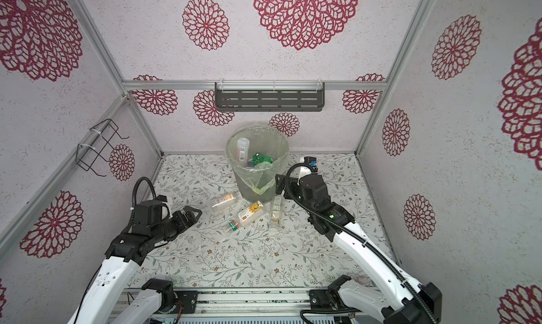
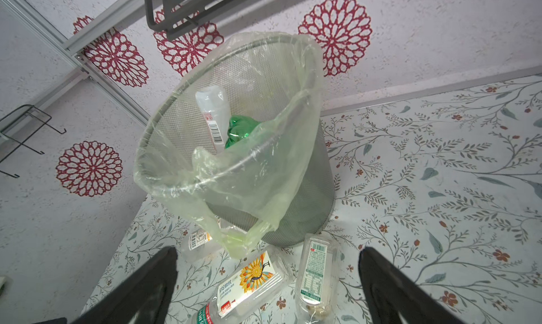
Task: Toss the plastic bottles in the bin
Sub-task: 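Carry the red-capped bottle over the bin and open the right gripper, then withdraw the right gripper from the bin toward the clear green-label bottle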
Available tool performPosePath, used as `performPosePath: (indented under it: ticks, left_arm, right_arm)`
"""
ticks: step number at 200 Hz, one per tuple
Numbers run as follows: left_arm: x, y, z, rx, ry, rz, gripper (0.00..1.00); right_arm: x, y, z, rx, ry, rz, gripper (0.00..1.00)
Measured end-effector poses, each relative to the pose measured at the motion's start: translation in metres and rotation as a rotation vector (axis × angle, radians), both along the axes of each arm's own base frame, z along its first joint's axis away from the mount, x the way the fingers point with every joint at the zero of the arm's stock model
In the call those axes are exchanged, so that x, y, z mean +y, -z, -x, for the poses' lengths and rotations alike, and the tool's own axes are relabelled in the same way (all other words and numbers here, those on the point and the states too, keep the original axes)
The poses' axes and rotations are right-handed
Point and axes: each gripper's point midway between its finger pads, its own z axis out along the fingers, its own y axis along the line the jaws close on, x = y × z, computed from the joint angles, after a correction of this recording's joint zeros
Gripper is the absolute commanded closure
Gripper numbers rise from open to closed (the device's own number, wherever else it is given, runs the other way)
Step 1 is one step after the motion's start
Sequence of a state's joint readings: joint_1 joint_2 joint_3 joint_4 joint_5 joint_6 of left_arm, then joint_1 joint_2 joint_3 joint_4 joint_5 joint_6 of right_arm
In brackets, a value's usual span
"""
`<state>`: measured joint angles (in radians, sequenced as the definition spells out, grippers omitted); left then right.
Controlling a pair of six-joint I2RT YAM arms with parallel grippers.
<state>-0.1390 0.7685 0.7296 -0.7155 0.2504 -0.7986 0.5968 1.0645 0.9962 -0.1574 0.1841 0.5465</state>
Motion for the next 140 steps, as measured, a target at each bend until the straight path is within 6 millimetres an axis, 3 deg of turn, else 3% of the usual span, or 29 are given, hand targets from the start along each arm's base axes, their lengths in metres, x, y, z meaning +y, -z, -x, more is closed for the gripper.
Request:
performPosePath:
  ticks: [140]
  left_arm:
    - [-0.009,0.018,0.002,0.046,0.016,0.059,0.03]
  right_arm:
    - [-0.016,0.08,0.019,0.145,0.041,0.007,0.01]
